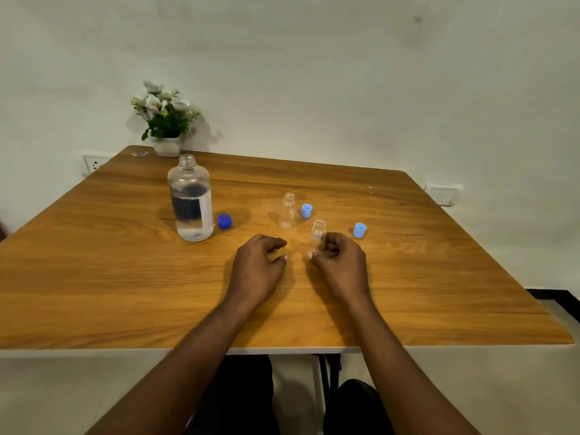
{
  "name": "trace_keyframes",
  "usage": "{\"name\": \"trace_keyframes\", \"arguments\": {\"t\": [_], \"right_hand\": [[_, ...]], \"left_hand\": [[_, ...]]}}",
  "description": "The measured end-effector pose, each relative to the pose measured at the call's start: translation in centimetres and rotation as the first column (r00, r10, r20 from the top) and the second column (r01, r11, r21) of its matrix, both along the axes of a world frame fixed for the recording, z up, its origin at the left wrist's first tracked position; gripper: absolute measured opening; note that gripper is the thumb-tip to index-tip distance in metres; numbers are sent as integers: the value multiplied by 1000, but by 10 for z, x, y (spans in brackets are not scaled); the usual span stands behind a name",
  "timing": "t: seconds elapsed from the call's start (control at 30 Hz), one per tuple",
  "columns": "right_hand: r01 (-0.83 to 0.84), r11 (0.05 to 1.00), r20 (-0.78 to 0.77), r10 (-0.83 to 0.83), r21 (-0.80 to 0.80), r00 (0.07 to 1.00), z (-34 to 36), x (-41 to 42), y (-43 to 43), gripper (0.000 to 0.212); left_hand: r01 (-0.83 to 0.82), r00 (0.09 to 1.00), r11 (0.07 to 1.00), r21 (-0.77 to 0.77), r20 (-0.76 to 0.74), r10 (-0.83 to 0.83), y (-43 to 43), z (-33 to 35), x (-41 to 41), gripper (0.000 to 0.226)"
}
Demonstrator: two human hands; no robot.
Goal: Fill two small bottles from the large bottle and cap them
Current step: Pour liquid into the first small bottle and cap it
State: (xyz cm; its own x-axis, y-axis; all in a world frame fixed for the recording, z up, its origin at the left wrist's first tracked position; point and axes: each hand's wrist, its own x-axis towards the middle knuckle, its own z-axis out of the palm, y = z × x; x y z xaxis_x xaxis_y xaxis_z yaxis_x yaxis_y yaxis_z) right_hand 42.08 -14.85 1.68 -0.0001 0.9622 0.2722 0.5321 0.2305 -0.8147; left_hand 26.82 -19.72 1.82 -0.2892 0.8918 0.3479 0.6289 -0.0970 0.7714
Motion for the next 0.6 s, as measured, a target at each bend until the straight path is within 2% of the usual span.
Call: {"name": "trace_keyframes", "arguments": {"t": [0.2, 0.37, 0.6], "right_hand": [[-185, 983, -37, 186, 10, 982, 0, -41, -11, 35], [-285, 958, -33, 285, 10, 958, 1, -73, -16, 41], [-325, 945, 37, 325, 16, 945, 2, -89, -8, 34]], "left_hand": [[-60, 998, 998, 8, 21, 60, -17, 1, -28, 31], [-179, 978, 983, 37, 111, 174, -26, 0, -57, 32], [-396, 906, 916, 59, 190, 379, -28, -2, -100, 52]]}}
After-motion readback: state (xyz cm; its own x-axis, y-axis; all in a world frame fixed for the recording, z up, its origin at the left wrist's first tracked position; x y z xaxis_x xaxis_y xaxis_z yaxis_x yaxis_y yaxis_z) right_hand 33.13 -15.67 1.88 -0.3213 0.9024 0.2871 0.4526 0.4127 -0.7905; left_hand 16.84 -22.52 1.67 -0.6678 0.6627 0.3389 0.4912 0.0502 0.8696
